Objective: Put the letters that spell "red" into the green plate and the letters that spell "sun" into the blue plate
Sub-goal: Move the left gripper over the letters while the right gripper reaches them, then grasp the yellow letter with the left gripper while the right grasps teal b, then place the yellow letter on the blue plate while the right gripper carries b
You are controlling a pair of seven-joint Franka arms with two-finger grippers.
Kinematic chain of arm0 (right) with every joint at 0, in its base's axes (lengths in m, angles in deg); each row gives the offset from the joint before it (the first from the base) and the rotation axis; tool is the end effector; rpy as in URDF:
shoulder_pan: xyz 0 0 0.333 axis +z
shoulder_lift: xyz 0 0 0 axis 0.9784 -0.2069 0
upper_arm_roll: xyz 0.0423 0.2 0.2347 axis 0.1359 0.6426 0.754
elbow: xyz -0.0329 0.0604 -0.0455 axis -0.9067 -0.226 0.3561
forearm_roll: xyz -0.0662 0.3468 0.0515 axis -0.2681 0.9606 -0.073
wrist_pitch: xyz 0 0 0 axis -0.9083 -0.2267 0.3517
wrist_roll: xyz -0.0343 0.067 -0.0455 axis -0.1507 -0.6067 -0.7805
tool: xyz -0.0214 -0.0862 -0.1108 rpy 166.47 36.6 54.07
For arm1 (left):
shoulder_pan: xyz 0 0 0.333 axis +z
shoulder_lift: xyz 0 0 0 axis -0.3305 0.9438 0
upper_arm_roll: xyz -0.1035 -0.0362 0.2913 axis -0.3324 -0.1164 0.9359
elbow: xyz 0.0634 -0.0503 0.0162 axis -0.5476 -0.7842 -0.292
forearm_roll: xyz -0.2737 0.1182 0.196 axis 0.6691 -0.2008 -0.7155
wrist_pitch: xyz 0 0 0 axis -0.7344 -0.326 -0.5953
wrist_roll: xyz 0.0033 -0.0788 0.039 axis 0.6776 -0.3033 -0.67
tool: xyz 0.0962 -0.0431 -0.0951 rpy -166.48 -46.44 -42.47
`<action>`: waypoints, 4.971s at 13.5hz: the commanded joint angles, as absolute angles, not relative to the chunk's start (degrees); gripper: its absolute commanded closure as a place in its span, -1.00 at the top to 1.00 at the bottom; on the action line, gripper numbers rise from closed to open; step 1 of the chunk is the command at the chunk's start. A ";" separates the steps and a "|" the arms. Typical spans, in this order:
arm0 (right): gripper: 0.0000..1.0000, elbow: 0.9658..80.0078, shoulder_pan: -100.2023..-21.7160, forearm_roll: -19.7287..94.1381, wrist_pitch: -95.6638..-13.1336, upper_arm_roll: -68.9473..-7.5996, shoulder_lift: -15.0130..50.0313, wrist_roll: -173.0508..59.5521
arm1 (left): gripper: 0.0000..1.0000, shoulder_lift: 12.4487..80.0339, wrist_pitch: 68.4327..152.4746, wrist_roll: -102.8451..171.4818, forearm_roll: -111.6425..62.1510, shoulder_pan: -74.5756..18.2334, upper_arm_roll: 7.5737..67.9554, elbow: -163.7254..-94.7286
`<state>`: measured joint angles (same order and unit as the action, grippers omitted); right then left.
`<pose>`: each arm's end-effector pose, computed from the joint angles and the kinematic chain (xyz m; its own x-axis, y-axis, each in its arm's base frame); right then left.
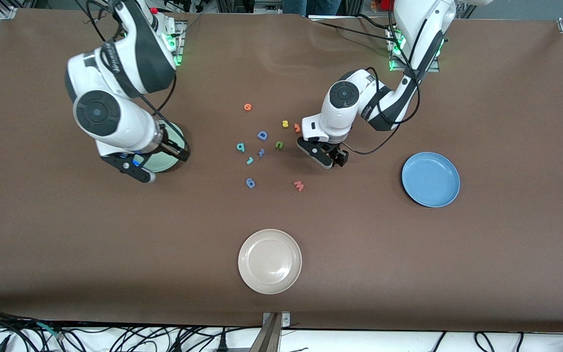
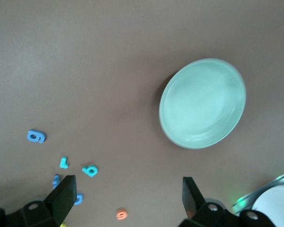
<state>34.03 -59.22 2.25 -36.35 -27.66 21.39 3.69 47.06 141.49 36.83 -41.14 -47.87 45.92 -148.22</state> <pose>0.5338 0.2374 0.3862 0.8229 -0.5339 -0.1943 -0.5073 -0.8444 0.1721 0.4496 -0.3591 0.2048 0.7680 -0.6374 0.0618 -0.6390 -0.7692 0.0073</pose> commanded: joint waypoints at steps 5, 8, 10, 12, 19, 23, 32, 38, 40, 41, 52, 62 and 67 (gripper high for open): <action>0.99 43.41 -51.00 4.31 -49.15 -28.08 18.39 18.32 | 1.00 46.20 149.38 36.64 -43.23 -48.30 46.42 -154.41; 0.98 45.70 -49.06 4.31 -54.69 -27.21 15.49 20.27 | 1.00 46.20 149.38 36.55 -44.27 -48.48 46.42 -155.02; 0.98 49.20 -49.05 4.31 -59.60 -26.59 15.05 19.65 | 1.00 46.72 149.47 34.63 -46.38 -48.48 46.42 -155.11; 0.98 54.64 -49.05 4.23 -68.28 -25.62 15.13 19.12 | 1.00 47.51 149.82 29.81 -51.81 -48.48 46.42 -155.02; 0.98 63.01 -49.05 4.31 -80.18 -24.21 14.61 19.38 | 0.99 48.39 149.65 17.13 -65.55 -48.12 46.33 -154.41; 0.98 63.46 -49.05 4.31 -85.02 -23.07 13.11 21.58 | 0.87 48.57 149.65 15.38 -65.55 -48.56 46.33 -154.41; 0.68 63.81 -49.05 4.31 -88.28 -22.37 11.62 21.67 | -0.63 48.66 149.30 11.07 -65.55 -49.35 46.33 -154.49; 0.14 63.81 -49.05 4.31 -88.19 -22.37 11.62 21.58 | -1.00 48.39 148.77 10.97 -64.86 -46.91 46.33 -153.62; -0.02 63.81 -49.05 4.31 -88.11 -22.37 11.62 21.32 | -1.00 48.13 145.02 11.15 -64.68 -44.27 46.25 -152.04; -0.10 63.81 -49.05 4.31 -88.10 -22.37 11.62 21.23 | -1.00 47.96 140.64 11.50 -64.59 -43.91 46.25 -150.64; -0.45 59.60 -50.71 4.31 -72.76 -22.89 16.62 19.04 | -1.00 48.48 113.97 46.11 -42.26 -22.92 46.42 -132.70; -0.45 56.51 -61.01 4.93 -45.14 -35.35 25.59 -20.73 | -1.00 52.86 107.46 46.93 -39.99 -12.09 46.69 -131.91; -0.43 65.19 -61.09 4.93 -52.21 -44.07 25.07 -37.29 | -1.00 52.79 107.20 45.69 -35.50 -12.62 46.69 -132.08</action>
